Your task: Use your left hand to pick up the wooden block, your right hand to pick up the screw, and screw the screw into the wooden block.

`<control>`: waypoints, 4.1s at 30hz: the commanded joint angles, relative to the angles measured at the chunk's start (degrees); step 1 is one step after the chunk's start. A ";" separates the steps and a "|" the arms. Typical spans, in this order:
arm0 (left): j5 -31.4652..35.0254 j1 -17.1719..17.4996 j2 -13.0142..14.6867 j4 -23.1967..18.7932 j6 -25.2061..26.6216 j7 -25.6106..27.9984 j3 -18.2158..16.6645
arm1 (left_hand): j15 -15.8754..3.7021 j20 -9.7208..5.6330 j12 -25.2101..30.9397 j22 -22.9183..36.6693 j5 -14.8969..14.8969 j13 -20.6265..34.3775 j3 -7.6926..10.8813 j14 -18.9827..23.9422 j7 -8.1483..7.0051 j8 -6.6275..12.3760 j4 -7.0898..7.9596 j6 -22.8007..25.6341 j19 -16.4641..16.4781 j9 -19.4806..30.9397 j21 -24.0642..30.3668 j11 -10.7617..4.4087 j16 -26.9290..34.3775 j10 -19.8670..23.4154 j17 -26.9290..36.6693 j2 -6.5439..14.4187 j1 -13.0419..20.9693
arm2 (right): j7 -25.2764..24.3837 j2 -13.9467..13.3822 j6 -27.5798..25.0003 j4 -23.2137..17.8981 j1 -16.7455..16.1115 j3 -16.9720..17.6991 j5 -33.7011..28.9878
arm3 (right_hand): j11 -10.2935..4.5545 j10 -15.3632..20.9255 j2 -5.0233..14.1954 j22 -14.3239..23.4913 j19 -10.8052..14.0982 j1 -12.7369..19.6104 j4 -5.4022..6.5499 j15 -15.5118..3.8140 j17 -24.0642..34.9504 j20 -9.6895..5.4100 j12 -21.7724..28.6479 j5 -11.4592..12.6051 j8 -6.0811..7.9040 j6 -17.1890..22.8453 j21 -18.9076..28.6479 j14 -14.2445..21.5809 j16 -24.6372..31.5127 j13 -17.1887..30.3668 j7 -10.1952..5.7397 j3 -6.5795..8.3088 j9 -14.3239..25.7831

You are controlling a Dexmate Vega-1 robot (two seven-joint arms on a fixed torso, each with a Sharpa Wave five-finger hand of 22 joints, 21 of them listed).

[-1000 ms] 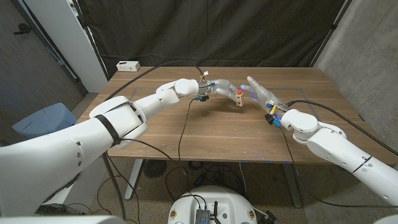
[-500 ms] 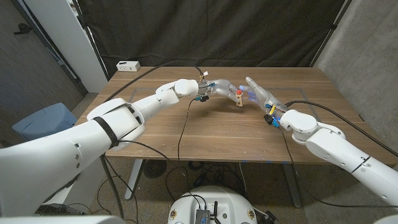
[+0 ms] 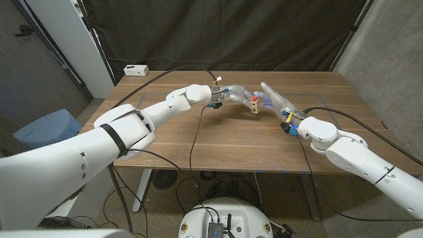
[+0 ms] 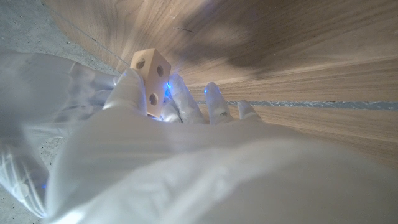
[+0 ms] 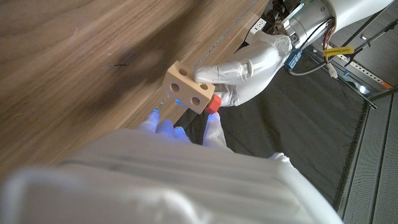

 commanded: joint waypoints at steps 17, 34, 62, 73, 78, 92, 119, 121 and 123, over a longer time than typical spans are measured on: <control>-0.44 -0.51 -0.59 1.87 -1.24 0.17 0.28 | 0.36 -0.06 -0.11 0.14 0.36 0.30 0.25 0.28 -0.10 0.38 0.21 0.23 0.43 0.23 0.31 0.20 0.02 0.42 0.16 0.09 -0.19 | -0.25 -0.10 -0.94 -0.84 -0.22 -0.29 0.27 | -0.43 -6.63 0.08 0.13 -0.25 0.40 0.73 -0.15 0.15 0.34 0.18 0.46 0.38 0.63 0.20 -8.89 0.17 0.10 0.09 -0.06 0.12; -0.42 -0.98 -1.35 3.45 -1.85 0.14 0.49 | 0.37 -0.04 -0.09 0.14 0.38 0.31 0.29 0.25 -0.13 0.37 0.16 0.20 0.41 0.23 0.29 0.20 0.00 0.44 0.15 0.07 -0.13 | -1.34 0.63 0.33 -0.64 -0.35 0.11 -0.34 | -0.43 -6.60 0.15 0.13 -0.18 0.49 0.84 -0.07 0.14 0.37 0.24 0.54 0.35 0.61 0.28 -8.82 0.21 0.10 -0.01 -0.13 0.12; -0.56 -0.72 -0.82 2.41 -1.85 -0.17 0.44 | 0.36 -0.05 -0.13 0.14 0.38 0.31 0.32 0.32 -0.04 0.38 0.15 0.20 0.55 0.23 0.31 0.13 0.02 0.32 0.15 0.07 -0.13 | -1.03 1.10 -0.40 0.47 0.21 -0.18 0.09 | -0.36 -6.39 0.17 0.13 -0.13 0.70 0.94 -0.13 0.11 0.44 0.34 0.65 0.29 0.52 0.35 -8.67 0.27 0.10 -0.04 -0.25 0.13; -0.46 -0.48 -0.46 1.62 -1.37 -0.09 0.29 | 0.30 -0.05 -0.10 0.14 0.38 0.30 0.31 0.33 0.00 0.38 0.18 0.18 0.58 0.23 0.31 0.19 0.03 0.42 0.16 0.08 -0.19 | -0.62 0.98 -0.39 0.72 0.32 -0.45 0.18 | -0.33 -6.44 0.13 0.14 -0.19 0.76 0.99 -0.09 0.10 0.42 0.33 0.69 0.30 0.56 0.35 -8.70 0.26 0.10 -0.19 -0.34 0.13; -0.51 -0.42 -0.53 1.72 -1.28 -0.14 0.25 | 0.33 -0.05 -0.11 0.14 0.39 0.29 0.32 0.33 -0.01 0.41 0.16 0.26 0.58 0.23 0.30 0.20 0.02 0.40 0.15 0.07 -0.15 | -0.41 0.89 -0.49 0.72 0.44 -0.50 0.28 | -0.36 -6.42 0.12 0.14 -0.19 0.77 1.01 -0.09 0.10 0.44 0.34 0.71 0.29 0.56 0.35 -8.70 0.26 0.10 -0.17 -0.37 0.13; -0.66 -1.52 -2.27 5.70 -2.27 0.07 0.68 | 0.38 -0.04 -0.12 0.14 0.38 0.28 0.32 0.34 0.03 0.43 0.19 0.32 0.58 0.23 0.29 0.23 0.04 0.39 0.17 0.10 -0.19 | -0.29 0.55 -0.51 0.49 0.24 -0.44 0.39 | -0.40 -6.40 0.11 0.14 -0.18 0.84 1.09 -0.06 0.09 0.48 0.36 0.76 0.31 0.63 0.37 -8.66 0.28 0.10 -0.11 -0.47 0.13; -1.32 -2.04 -2.67 7.26 -3.01 0.34 1.29 | 0.43 -0.04 -0.09 0.14 0.38 0.28 0.35 0.36 0.12 0.42 0.15 0.27 0.63 0.23 0.29 0.22 0.04 0.45 0.16 0.10 -0.13 | -0.18 0.39 -1.12 -0.06 0.37 -0.89 0.41 | -0.32 -6.32 0.11 0.14 -0.15 0.93 1.23 -0.11 0.08 0.44 0.40 0.86 0.33 0.71 0.41 -8.63 0.30 0.10 -0.14 -0.65 0.14; -1.32 -2.06 -2.69 7.33 -3.04 0.31 1.32 | 0.39 -0.04 -0.10 0.14 0.38 0.28 0.35 0.36 0.03 0.40 0.16 0.22 0.63 0.23 0.29 0.24 0.04 0.45 0.17 0.11 -0.13 | -0.31 0.35 -1.17 -0.24 0.16 -0.73 0.59 | -0.28 -6.28 0.12 0.14 -0.15 0.94 1.24 -0.09 0.08 0.46 0.41 0.87 0.34 0.75 0.42 -8.61 0.31 0.10 -0.12 -0.66 0.14; -1.34 -2.09 -2.73 7.42 -3.07 0.25 1.34 | 0.40 -0.04 -0.08 0.14 0.38 0.28 0.35 0.36 0.04 0.40 0.17 0.23 0.64 0.23 0.29 0.20 0.05 0.48 0.17 0.12 -0.15 | -0.51 0.15 -1.28 -0.60 -0.12 -0.59 0.57 | -0.31 -6.32 0.12 0.14 -0.16 0.94 1.25 -0.09 0.07 0.44 0.40 0.87 0.35 0.79 0.42 -8.62 0.30 0.10 -0.12 -0.68 0.14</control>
